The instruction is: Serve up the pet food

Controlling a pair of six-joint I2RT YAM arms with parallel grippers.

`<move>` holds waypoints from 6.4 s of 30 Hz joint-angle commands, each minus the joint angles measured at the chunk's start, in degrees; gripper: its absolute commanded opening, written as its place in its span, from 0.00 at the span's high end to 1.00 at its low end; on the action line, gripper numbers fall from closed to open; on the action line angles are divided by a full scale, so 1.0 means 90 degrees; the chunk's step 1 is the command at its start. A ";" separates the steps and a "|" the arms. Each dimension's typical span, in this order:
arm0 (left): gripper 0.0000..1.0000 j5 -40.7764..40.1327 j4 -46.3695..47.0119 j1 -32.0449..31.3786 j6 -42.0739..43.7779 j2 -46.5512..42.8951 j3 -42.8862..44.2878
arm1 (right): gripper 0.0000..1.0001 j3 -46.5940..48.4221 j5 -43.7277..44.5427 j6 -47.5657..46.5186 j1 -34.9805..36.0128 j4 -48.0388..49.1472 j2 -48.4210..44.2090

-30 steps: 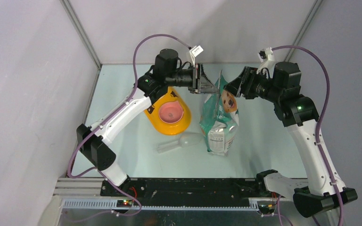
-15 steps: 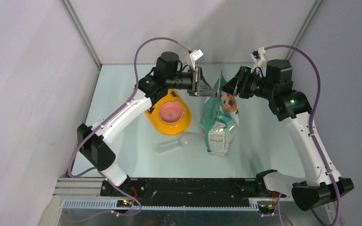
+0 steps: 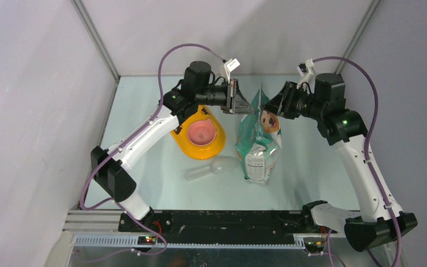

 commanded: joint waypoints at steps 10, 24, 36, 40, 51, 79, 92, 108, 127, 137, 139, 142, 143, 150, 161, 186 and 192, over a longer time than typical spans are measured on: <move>0.79 -0.0136 0.0074 -0.0029 0.0286 -0.0365 0.0027 | 0.59 -0.0084 -0.0068 0.0022 0.0303 0.0208 0.0263; 0.47 -0.0275 0.0025 -0.0053 0.0198 -0.0408 0.0116 | 1.00 -0.0084 -0.0381 -0.0064 0.0300 0.0555 0.0400; 0.39 -0.1234 -0.0661 -0.0327 0.0652 -0.0122 0.0588 | 1.00 -0.0083 -0.0443 -0.0077 0.0347 0.0666 0.0446; 0.40 -0.1740 -0.1072 -0.0411 0.0909 -0.0040 0.0789 | 1.00 -0.0084 -0.0444 0.0094 0.0360 0.0684 0.0523; 0.50 -0.2449 -0.1690 -0.0437 0.1261 0.0114 0.1052 | 1.00 -0.0070 -0.0694 0.0522 0.0300 0.0865 0.0567; 1.00 -0.2329 -0.2223 -0.0069 0.2536 -0.0203 0.1113 | 1.00 0.0490 -0.0631 -0.0569 -0.0102 -0.0210 0.0381; 0.99 -0.1316 -0.1873 0.0524 0.2350 -0.0677 0.1012 | 1.00 0.1528 -0.0373 -0.1476 -0.0325 -0.0757 0.0452; 0.37 -0.2784 -0.1737 -0.0941 0.1346 0.0068 0.1861 | 1.00 0.1608 -0.0391 -0.0938 -0.0138 -0.1046 0.0676; 0.67 -0.2840 -0.1716 -0.1164 0.1165 0.0625 0.2034 | 1.00 0.1436 -0.0411 -0.0862 -0.0120 -0.0921 0.0652; 0.99 -0.2720 -0.1777 -0.1158 0.1506 0.0587 0.2039 | 1.00 0.1454 -0.0032 -0.1216 -0.0106 -0.1143 0.0652; 1.00 -0.2700 -0.1818 -0.1137 0.1582 0.0511 0.2019 | 1.00 0.1505 0.0156 -0.1376 -0.0129 -0.1235 0.0659; 1.00 -0.2520 -0.1748 -0.1095 0.1588 0.0336 0.1888 | 1.00 0.1628 0.0255 -0.1519 -0.0238 -0.1373 0.0701; 1.00 -0.2464 -0.1700 -0.1085 0.1585 0.0307 0.1831 | 1.00 0.1641 0.0224 -0.1555 -0.0255 -0.1373 0.0705; 1.00 -0.2336 -0.1651 -0.1088 0.1597 0.0189 0.1703 | 0.75 0.1390 -0.0843 -0.1092 -0.0272 -0.0733 0.0715; 0.55 -0.2234 -0.1644 -0.0671 0.1648 -0.0404 0.1199 | 0.57 0.1254 -0.1288 -0.0597 -0.0253 -0.0407 0.0999; 0.59 -0.1530 -0.1020 -0.0622 0.0741 0.0279 0.1124 | 0.68 0.1151 -0.0951 -0.0726 -0.0159 -0.0675 0.0761; 0.79 -0.1563 -0.1015 -0.0625 0.0733 0.0314 0.1121 | 0.70 0.1035 -0.0856 -0.0801 -0.0156 -0.0732 0.0694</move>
